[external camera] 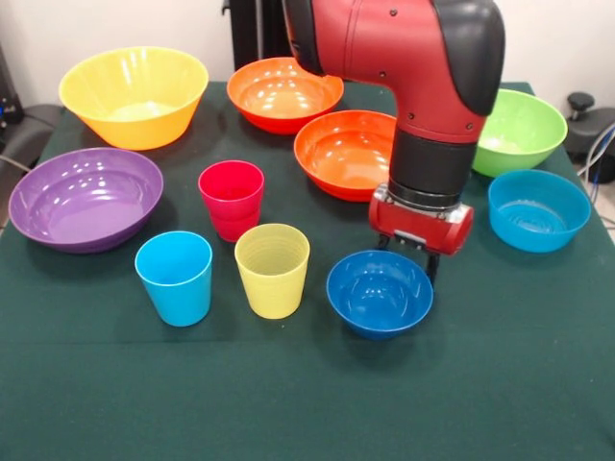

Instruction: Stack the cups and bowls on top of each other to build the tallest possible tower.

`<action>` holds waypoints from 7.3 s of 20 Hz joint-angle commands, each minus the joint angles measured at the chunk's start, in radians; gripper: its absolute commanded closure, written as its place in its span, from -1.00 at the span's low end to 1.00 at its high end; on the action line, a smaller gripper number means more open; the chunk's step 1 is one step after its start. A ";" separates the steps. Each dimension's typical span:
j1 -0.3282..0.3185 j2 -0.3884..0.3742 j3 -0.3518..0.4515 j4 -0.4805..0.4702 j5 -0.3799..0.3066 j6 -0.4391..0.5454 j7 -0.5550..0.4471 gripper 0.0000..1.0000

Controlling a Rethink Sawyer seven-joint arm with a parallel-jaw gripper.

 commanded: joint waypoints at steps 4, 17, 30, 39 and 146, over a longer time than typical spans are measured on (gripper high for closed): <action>0.078 -0.023 0.039 0.014 0.023 0.142 0.147 -1.00; 0.159 -0.073 0.006 0.050 0.095 0.212 0.202 -1.00; 0.154 -0.230 0.018 0.188 0.087 0.256 0.181 -1.00; 0.138 -0.280 0.075 0.289 0.059 0.216 0.141 -1.00; -0.096 -0.227 0.269 0.123 -0.017 0.202 0.015 1.00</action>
